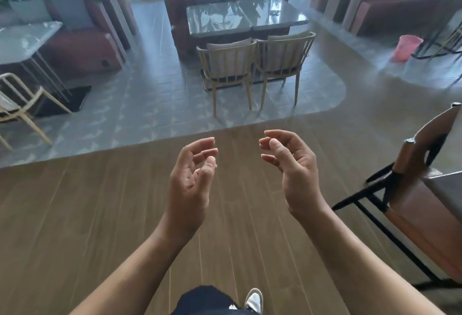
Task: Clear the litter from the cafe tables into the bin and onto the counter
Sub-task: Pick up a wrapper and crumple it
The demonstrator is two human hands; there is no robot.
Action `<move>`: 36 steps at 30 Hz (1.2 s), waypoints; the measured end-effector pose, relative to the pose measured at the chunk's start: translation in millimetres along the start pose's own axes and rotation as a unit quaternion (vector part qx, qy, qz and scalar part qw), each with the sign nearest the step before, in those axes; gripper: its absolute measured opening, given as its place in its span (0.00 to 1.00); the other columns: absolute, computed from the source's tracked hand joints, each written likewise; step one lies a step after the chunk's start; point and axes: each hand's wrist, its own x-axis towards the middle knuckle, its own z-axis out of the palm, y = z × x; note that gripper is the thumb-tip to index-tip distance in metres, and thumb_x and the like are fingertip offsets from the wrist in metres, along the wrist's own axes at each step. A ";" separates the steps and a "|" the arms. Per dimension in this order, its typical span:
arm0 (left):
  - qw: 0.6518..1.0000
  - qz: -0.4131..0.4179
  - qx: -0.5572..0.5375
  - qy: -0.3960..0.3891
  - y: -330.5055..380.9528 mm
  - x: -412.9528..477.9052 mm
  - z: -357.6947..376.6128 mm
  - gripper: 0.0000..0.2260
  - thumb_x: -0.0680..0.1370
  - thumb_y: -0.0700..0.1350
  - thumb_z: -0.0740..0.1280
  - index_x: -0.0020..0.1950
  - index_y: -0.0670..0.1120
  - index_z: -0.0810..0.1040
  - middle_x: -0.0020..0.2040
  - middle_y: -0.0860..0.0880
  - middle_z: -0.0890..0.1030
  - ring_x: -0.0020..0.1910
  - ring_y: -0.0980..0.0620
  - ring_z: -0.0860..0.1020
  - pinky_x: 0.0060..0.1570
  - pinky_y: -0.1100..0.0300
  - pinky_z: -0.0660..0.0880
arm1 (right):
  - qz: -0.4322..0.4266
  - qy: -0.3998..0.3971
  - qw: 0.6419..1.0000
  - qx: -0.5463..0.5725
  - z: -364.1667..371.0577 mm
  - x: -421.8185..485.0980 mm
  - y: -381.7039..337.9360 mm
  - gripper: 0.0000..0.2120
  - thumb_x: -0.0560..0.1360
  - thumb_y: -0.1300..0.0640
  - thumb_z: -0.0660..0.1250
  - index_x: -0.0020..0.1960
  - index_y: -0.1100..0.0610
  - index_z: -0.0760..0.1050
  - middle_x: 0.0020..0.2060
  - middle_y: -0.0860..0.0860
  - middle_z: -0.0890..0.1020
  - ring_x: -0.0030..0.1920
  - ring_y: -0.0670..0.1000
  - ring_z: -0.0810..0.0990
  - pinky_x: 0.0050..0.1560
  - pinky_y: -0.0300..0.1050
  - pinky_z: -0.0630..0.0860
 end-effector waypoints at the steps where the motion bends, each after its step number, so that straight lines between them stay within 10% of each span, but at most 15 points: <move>1: 1.000 -0.001 -0.007 -0.001 -3.4 16.0 9.5 0.19 0.79 0.54 0.64 0.66 0.47 0.77 0.61 0.53 0.83 0.65 0.48 0.81 0.64 0.47 0.80 | 0.001 0.005 1.000 -0.003 -8.1 16.7 -0.7 0.09 0.78 0.53 0.69 0.55 0.52 0.83 0.49 0.51 0.87 0.54 0.52 0.85 0.56 0.48 0.81; 26: 0.991 0.028 -0.038 -0.126 -138.1 521.7 261.7 0.12 0.83 0.41 0.62 0.65 0.49 0.77 0.62 0.51 0.83 0.63 0.50 0.82 0.66 0.45 0.80 | -0.035 0.134 0.989 -0.049 -142.5 523.3 26.7 0.10 0.78 0.50 0.68 0.56 0.51 0.83 0.50 0.52 0.86 0.56 0.54 0.85 0.57 0.51 0.79; 36: 0.990 0.011 -0.054 -0.132 -201.0 673.8 410.6 0.14 0.79 0.52 0.64 0.64 0.54 0.79 0.61 0.52 0.84 0.64 0.46 0.82 0.65 0.39 0.79 | -0.033 0.144 0.988 -0.032 -240.5 711.6 56.6 0.11 0.74 0.44 0.70 0.53 0.46 0.85 0.49 0.50 0.86 0.54 0.51 0.84 0.56 0.49 0.79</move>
